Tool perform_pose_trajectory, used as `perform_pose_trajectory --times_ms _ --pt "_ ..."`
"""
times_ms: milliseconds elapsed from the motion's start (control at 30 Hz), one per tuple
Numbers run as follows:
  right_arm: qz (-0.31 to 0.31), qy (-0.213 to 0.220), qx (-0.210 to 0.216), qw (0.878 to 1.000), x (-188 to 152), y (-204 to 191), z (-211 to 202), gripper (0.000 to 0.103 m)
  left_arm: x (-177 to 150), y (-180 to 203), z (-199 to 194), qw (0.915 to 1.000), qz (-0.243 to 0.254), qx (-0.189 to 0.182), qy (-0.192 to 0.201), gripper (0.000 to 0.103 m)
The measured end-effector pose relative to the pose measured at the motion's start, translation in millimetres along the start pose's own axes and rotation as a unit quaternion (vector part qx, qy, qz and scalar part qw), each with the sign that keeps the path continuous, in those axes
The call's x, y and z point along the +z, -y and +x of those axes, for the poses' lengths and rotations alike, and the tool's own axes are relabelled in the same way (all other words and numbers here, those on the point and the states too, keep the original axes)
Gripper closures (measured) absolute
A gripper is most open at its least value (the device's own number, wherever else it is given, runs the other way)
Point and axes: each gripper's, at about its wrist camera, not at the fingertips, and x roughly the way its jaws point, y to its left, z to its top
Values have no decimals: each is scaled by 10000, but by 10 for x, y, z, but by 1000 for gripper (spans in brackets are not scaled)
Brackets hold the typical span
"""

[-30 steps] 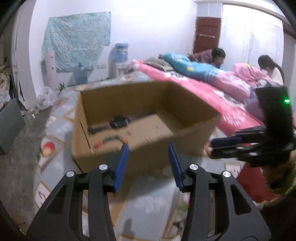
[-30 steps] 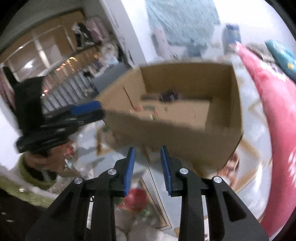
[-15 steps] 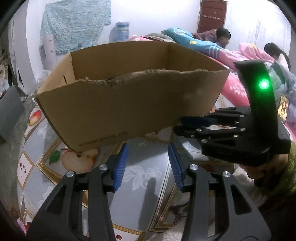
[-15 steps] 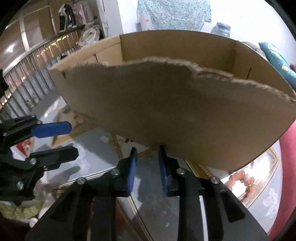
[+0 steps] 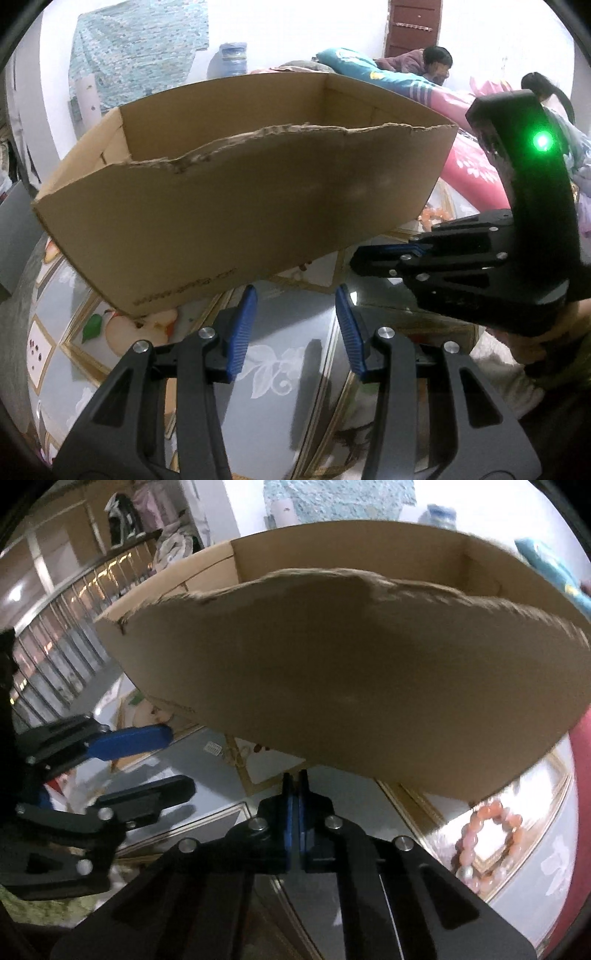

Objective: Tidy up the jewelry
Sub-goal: 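Move both grippers back toward the pink bead bracelet on the table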

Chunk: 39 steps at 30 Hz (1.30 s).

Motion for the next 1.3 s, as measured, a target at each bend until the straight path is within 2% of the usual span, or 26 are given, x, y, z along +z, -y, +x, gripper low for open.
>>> perform_pose_trajectory --times_ms 133,233,433,567,867,1167,1300 --pt "237 -83 103 9996 -63 90 -42 100 26 35 95 9999 87 -80 -84 77" --pt "346 -98 148 9992 -84 118 -58 100 63 44 159 9997 159 -85 -139 82" --pt "417 -81 222 9989 -102 148 -62 100 151 36 284 9994 256 -97 -222 82" --pt "473 -75 283 9985 -115 183 -82 100 156 74 360 9979 290 -395 -415 82" --pt "528 -60 360 9979 -124 202 -82 100 82 98 270 9954 90 -797 -526 82" --pt "538 -51 365 9979 -149 256 -134 100 191 70 252 9985 273 -400 -265 82" --pt "535 -54 363 9979 -149 255 -135 100 170 -4 318 9978 139 -528 -378 82"
